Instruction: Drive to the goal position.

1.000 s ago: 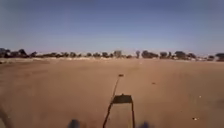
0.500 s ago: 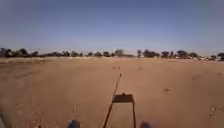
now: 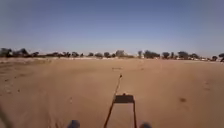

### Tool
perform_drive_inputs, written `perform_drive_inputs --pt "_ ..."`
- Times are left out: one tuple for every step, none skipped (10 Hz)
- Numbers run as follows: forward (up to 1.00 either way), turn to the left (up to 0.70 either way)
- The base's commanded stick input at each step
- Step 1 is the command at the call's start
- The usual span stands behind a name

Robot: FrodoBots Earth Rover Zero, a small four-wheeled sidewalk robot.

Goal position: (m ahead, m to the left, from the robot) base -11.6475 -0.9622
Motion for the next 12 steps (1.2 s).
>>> perform_drive_inputs --pt "1.0 0.0" --pt "1.0 0.0" --pt "1.0 0.0" --pt "1.0 0.0" --pt "1.0 0.0" --pt "1.0 0.0" --pt "1.0 0.0" --pt "1.0 0.0" --pt "1.0 0.0" --pt "1.0 0.0" --pt "1.0 0.0" --pt "1.0 0.0"
